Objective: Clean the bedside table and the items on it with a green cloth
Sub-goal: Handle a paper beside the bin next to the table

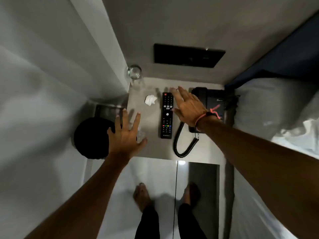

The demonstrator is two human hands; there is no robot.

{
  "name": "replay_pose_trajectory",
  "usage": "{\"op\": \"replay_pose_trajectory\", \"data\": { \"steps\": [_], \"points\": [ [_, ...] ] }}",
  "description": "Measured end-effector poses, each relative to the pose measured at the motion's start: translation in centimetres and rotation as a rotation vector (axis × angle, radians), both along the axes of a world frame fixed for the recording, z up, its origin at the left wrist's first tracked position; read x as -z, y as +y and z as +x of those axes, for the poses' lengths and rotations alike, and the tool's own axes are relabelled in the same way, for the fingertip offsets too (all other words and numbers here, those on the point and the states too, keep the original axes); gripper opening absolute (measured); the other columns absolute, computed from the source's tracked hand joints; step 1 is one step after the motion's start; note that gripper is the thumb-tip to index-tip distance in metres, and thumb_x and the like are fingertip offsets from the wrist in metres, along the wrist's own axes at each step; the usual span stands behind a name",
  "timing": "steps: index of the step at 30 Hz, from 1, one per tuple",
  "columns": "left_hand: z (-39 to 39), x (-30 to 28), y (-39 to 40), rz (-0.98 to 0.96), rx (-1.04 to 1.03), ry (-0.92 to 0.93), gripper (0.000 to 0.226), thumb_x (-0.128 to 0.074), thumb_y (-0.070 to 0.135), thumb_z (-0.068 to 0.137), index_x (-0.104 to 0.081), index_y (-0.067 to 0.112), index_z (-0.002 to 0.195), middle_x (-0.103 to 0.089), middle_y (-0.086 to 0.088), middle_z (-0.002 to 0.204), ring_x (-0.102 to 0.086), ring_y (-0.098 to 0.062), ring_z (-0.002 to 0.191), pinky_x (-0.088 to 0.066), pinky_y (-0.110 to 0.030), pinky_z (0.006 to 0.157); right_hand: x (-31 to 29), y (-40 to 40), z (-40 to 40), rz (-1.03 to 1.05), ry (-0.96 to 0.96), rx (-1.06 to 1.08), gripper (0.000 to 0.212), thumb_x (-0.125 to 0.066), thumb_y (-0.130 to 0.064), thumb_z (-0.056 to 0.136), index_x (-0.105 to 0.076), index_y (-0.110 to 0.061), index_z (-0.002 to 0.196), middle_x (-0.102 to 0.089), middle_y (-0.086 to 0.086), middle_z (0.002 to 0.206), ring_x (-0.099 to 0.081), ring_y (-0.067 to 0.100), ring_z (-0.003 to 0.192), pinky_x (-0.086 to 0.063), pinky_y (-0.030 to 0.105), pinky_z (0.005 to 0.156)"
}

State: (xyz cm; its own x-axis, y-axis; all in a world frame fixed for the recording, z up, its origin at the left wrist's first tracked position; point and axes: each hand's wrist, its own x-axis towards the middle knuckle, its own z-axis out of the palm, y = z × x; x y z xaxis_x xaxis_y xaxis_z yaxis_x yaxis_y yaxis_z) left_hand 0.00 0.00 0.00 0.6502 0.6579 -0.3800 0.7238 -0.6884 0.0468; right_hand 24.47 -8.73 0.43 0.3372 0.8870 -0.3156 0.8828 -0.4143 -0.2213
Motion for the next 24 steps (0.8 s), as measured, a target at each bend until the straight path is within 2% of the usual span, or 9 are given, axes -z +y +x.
{"op": "replay_pose_trajectory", "data": {
  "steps": [4,6,9,11,12,14,19,22,24],
  "points": [
    [-1.3,4.4,-0.4,-0.105,-0.009,-0.034,0.092,-0.065,0.042,0.089,-0.002,0.036,0.156,-0.002,-0.016,0.163,-0.02,-0.038,0.147,-0.047,-0.056,0.103,3.5,5.0,-1.2,-0.044,0.086,-0.151,0.083,-0.056,0.0,0.089,-0.012,-0.019,0.157,-0.012,0.02,0.162,-0.026,0.038,0.145,-0.027,0.043,0.117],
    [-1.4,5.8,-0.2,-0.119,0.004,-0.022,0.086,-0.063,0.034,0.093,-0.006,0.035,0.157,0.0,-0.016,0.164,-0.019,-0.035,0.147,-0.047,-0.05,0.105,5.0,7.1,-2.0,-0.082,0.112,-0.176,0.087,-0.056,0.006,0.085,-0.016,-0.022,0.156,-0.01,0.018,0.163,-0.025,0.037,0.146,-0.029,0.044,0.117],
    [-1.5,7.6,0.7,-0.089,0.025,-0.021,0.07,-0.065,0.031,0.093,-0.027,0.028,0.152,-0.009,-0.013,0.163,-0.027,-0.033,0.143,-0.048,-0.044,0.103,7.0,9.4,-3.3,-0.132,0.065,-0.224,0.079,-0.059,0.007,0.081,-0.033,-0.022,0.15,-0.025,0.016,0.158,-0.038,0.036,0.138,-0.041,0.046,0.108],
    [-1.5,8.3,0.9,-0.069,0.039,-0.05,0.055,-0.069,0.027,0.09,-0.044,0.022,0.139,-0.023,-0.011,0.158,-0.039,-0.033,0.134,-0.054,-0.043,0.095,7.8,10.0,-4.1,-0.138,0.013,-0.197,0.046,-0.054,0.001,0.087,-0.053,-0.014,0.131,-0.048,0.019,0.139,-0.054,0.039,0.119,-0.049,0.047,0.093],
    [-1.5,8.7,0.9,-0.06,0.04,-0.058,0.05,-0.071,0.025,0.088,-0.05,0.019,0.132,-0.029,-0.01,0.153,-0.043,-0.032,0.128,-0.056,-0.042,0.09,8.3,10.2,-4.5,-0.123,-0.017,-0.191,0.035,-0.05,-0.002,0.092,-0.056,-0.009,0.125,-0.053,0.021,0.13,-0.057,0.041,0.114,-0.049,0.047,0.089],
    [-1.8,9.3,0.9,-0.047,0.034,-0.078,0.043,-0.073,0.021,0.085,-0.058,0.015,0.124,-0.04,-0.009,0.145,-0.048,-0.031,0.123,-0.057,-0.041,0.085,9.2,10.5,-5.4,-0.077,-0.067,-0.173,0.033,-0.043,-0.006,0.096,-0.056,-0.003,0.126,-0.056,0.024,0.126,-0.055,0.043,0.114,-0.049,0.049,0.088],
    [-1.7,9.8,0.5,-0.101,0.024,-0.13,0.035,-0.072,0.016,0.084,-0.063,0.01,0.118,-0.052,-0.009,0.132,-0.05,-0.03,0.12,-0.056,-0.04,0.086,9.9,10.3,-5.5,-0.071,-0.142,-0.122,0.03,-0.048,0.01,0.089,-0.056,0.009,0.117,-0.06,0.03,0.116,-0.059,0.048,0.109,-0.049,0.05,0.084],
    [-3.4,9.5,0.8,-0.157,-0.136,-0.279,0.021,-0.063,0.011,0.091,-0.065,0.009,0.111,-0.059,-0.01,0.12,-0.056,-0.029,0.109,-0.054,-0.04,0.085,9.9,9.9,-5.9,-0.087,-0.138,-0.129,0.026,-0.052,0.007,0.09,-0.058,0.004,0.114,-0.062,0.028,0.111,-0.062,0.047,0.102,-0.05,0.047,0.079],
    [-5.3,9.0,1.3,-0.13,-0.224,-0.315,0.022,-0.065,0.009,0.09,-0.063,0.011,0.112,-0.061,-0.008,0.118,-0.059,-0.027,0.104,-0.055,-0.038,0.084,9.6,9.3,-6.2,-0.06,-0.108,-0.127,0.026,-0.055,-0.001,0.091,-0.057,-0.005,0.116,-0.064,0.026,0.108,-0.063,0.045,0.097,-0.048,0.044,0.074]
  ]
}}
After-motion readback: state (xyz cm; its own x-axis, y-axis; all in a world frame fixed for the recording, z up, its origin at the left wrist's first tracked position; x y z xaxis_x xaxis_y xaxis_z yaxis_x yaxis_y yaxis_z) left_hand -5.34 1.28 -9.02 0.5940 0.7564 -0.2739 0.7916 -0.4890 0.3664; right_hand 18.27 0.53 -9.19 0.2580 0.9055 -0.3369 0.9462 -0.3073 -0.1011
